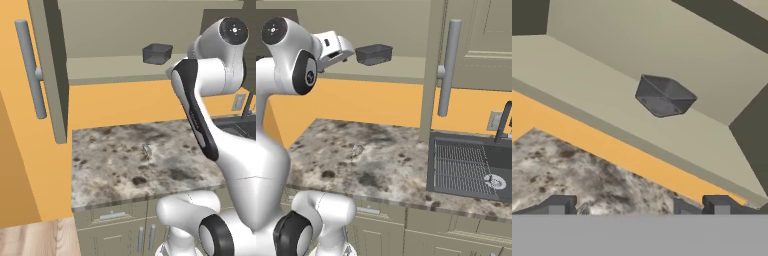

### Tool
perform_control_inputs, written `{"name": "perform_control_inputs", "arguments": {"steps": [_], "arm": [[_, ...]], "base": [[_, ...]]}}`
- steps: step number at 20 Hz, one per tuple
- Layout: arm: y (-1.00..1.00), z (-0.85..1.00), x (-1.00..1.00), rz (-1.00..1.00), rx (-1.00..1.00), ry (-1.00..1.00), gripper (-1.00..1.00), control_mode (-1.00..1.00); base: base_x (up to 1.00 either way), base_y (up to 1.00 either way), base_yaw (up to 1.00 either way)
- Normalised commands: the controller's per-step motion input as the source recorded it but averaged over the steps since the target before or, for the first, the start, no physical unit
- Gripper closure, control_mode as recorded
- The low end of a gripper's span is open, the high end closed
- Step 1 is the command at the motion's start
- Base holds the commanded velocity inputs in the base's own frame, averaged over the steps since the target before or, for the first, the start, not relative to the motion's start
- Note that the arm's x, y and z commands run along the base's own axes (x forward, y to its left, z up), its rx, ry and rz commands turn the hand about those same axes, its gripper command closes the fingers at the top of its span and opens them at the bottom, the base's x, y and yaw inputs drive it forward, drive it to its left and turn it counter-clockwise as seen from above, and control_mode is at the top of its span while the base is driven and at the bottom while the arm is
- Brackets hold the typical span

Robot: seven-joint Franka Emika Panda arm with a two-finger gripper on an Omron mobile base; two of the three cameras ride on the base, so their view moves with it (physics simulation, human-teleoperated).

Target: Retrieve the tupperware from the cabinet, then place the raw meat into the tupperware to avoid contamination.

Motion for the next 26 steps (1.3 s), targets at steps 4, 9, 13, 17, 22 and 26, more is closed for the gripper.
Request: {"name": "perform_control_inputs", "arguments": {"steps": [4,9,13,17,22,26], "arm": [[0.03,0.0,0.25,0.0,-0.02,0.0,-1.0,-1.0],[0.03,0.0,0.23,0.0,-0.02,0.01,-1.0,-1.0],[0.02,-0.01,0.18,0.0,-0.02,0.02,-1.0,-1.0],[0.01,-0.02,0.15,0.0,-0.03,0.02,-1.0,-1.0],[0.0,-0.02,0.15,0.0,-0.03,0.01,-1.0,-1.0],[0.01,-0.03,0.15,0.0,-0.03,0.01,-1.0,-1.0]], "base": [[0.0,0.0,0.0],[0.0,0.0,0.0],[0.0,0.0,0.0],[0.0,0.0,0.0],[0.0,0.0,0.0],[0.0,0.0,0.0]]}}
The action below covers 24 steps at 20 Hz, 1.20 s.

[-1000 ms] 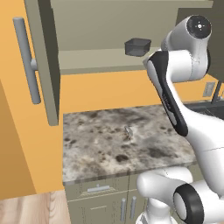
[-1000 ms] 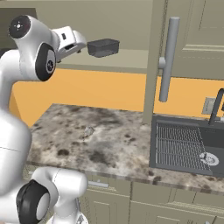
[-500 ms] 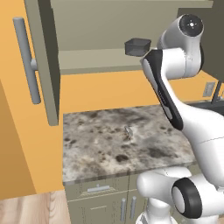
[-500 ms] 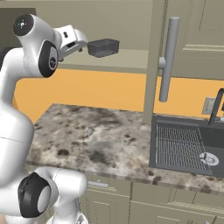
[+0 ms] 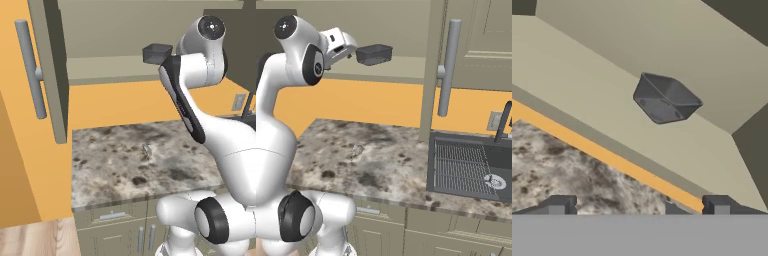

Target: Retrieve the tupperware from the cabinet, then place the raw meat into the tupperware to avoid contamination.

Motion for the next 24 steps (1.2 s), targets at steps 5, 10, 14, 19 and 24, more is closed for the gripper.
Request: {"name": "perform_control_inputs", "arguments": {"steps": [5,10,14,19,24], "arm": [[0.01,-0.06,0.13,0.0,-0.03,0.0,-1.0,-1.0],[0.0,-0.07,0.13,0.0,-0.02,0.0,-1.0,-1.0],[0.0,-0.06,0.12,0.0,-0.02,0.0,-1.0,-1.0],[0.0,-0.04,0.12,0.0,-0.02,0.0,-1.0,-1.0],[0.0,-0.01,0.1,0.0,-0.02,0.0,-1.0,-1.0]], "base": [[0.0,0.0,0.0],[0.0,0.0,0.0],[0.0,0.0,0.0],[0.0,0.0,0.0],[0.0,0.0,0.0]]}}
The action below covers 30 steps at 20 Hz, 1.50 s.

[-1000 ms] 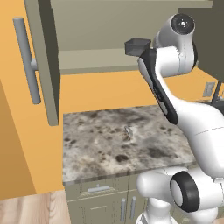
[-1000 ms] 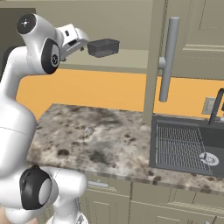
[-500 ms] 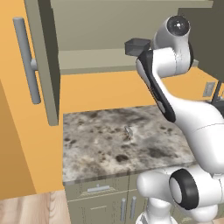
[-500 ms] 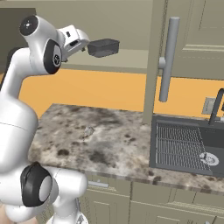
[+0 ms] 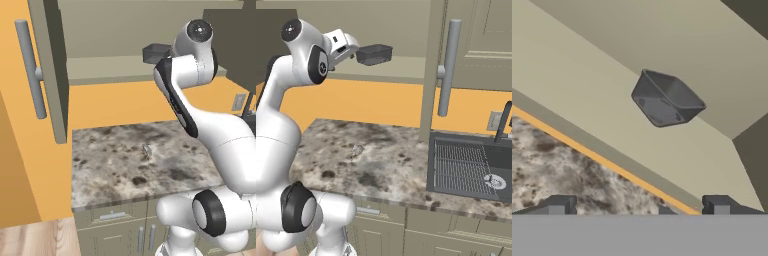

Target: Retrieve the tupperware from the cabinet, then place the raw meat into the tupperware to avoid contamination.

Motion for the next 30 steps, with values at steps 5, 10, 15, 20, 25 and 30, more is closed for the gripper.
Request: {"name": "perform_control_inputs", "arguments": {"steps": [5,10,15,20,25,30], "arm": [[0.0,0.0,0.07,0.0,0.0,0.0,-1.0,-1.0],[0.0,0.0,0.07,0.0,0.0,-0.01,-1.0,-1.0],[0.0,0.0,0.07,0.0,0.0,-0.01,-1.0,-1.0],[0.0,-0.04,0.09,0.0,-0.02,-0.02,-1.0,-1.0],[0.0,-0.04,0.11,0.0,-0.02,0.0,-1.0,-1.0],[0.0,-0.01,0.14,0.0,-0.02,0.0,-1.0,-1.0]], "base": [[0.0,0.0,0.0],[0.0,0.0,0.0],[0.0,0.0,0.0],[0.0,0.0,0.0],[0.0,0.0,0.0],[0.0,0.0,0.0]]}}
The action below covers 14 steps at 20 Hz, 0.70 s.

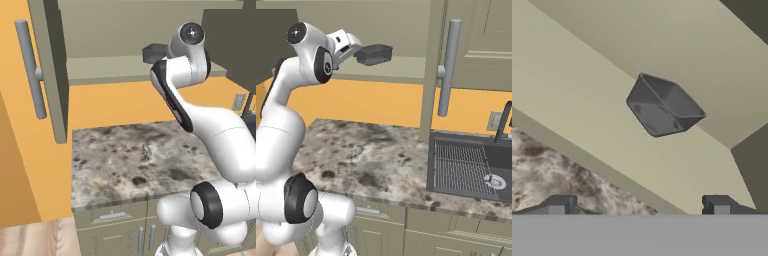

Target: Retrieve the tupperware from the cabinet, then place the raw meat into the tupperware to avoid contamination.

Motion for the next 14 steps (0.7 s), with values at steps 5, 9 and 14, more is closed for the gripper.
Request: {"name": "perform_control_inputs", "arguments": {"steps": [5,9,14], "arm": [[0.0,0.0,0.15,0.0,-0.02,0.0,-1.0,-1.0],[0.0,0.0,0.19,0.0,-0.01,0.0,-1.0,-1.0],[0.0,0.0,0.21,0.0,0.0,0.0,-1.0,-1.0]], "base": [[0.0,0.0,0.0],[0.0,0.0,0.0],[0.0,0.0,0.0]]}}
